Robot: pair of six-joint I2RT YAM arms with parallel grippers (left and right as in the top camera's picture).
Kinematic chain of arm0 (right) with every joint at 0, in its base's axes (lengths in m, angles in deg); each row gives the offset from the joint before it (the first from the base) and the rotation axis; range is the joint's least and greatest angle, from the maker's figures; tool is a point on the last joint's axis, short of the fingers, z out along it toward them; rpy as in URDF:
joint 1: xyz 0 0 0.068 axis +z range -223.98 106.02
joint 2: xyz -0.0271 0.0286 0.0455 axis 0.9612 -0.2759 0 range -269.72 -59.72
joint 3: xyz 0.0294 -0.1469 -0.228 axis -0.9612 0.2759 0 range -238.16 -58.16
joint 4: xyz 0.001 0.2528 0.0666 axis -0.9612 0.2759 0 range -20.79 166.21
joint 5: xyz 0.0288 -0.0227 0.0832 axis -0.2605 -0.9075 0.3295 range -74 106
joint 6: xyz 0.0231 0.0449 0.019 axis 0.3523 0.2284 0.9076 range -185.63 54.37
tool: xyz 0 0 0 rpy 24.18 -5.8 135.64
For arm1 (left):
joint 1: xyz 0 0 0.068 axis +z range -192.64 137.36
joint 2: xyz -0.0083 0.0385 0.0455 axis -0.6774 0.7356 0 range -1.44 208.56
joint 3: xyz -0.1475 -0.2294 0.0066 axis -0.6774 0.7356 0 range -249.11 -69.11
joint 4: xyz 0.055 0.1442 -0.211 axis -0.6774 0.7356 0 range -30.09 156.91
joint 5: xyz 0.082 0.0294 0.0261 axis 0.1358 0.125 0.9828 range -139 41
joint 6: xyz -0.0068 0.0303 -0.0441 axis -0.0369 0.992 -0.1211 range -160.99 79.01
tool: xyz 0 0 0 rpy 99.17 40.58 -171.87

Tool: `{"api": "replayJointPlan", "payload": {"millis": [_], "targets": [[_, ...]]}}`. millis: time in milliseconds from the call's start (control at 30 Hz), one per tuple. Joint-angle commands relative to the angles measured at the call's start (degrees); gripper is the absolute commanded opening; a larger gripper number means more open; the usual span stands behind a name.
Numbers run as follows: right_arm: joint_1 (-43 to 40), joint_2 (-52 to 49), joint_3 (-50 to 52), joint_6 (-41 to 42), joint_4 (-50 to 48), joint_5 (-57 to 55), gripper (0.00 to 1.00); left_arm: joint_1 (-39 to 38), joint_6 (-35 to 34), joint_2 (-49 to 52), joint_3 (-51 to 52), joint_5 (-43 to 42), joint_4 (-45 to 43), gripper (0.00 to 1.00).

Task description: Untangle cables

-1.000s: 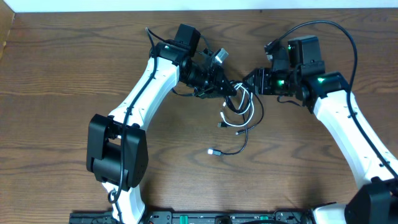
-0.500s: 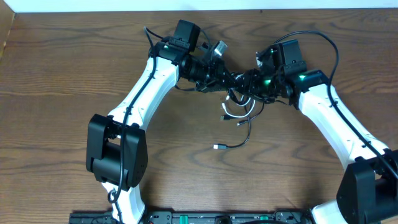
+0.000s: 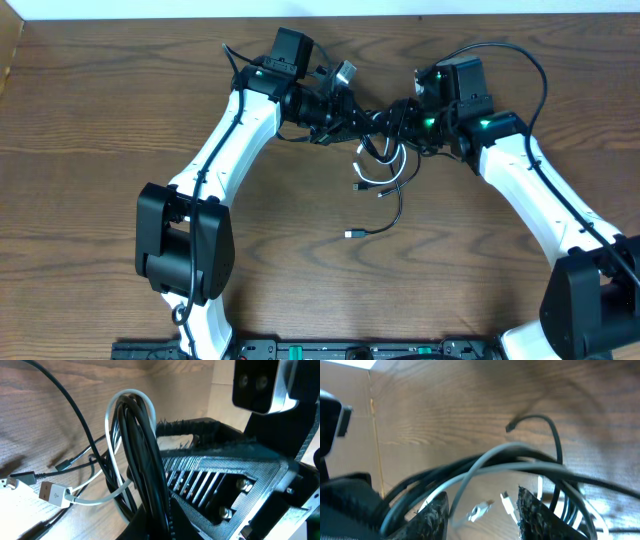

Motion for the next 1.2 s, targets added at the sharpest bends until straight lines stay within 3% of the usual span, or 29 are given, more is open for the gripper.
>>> {"api": "replayJointPlan", "payload": {"millis": [0,300,567,667,933,1167], "targets": [[1.0,-1.3,-0.5,2.4,-2.4,2.3,0.41,-1.2,-0.5,-0.7,-0.3,-3.9,0.5,0.07],[1.0,-4.2,-0.5,3.2,-5.5,2.4,0.32,-1.2,-0.5,-0.7,-0.3,-6.5,0.4,0.07],[0.1,-4.3,-0.5,2.1,-5.2,3.1,0.01,-0.8,1.8,-0.7,-0.3,-6.6,0.5,0.07],[-1.4,-4.3,-0.5,1.6,-5.3,6.8,0.01,-0.6,6.4,-0.7,-0.3,-3.7,1.3,0.07],[-8.5,-2.4,-0.5,0.5,-5.0,19.9,0.01,-0.6,13.9,-0.7,-0.3,19.2,9.3,0.07],[-15.1,-2.1,-0.5,-1.7,-3.3,22.3,0.01,-0.6,19.7,-0.7,-0.3,22.6,11.3,0.07]]}}
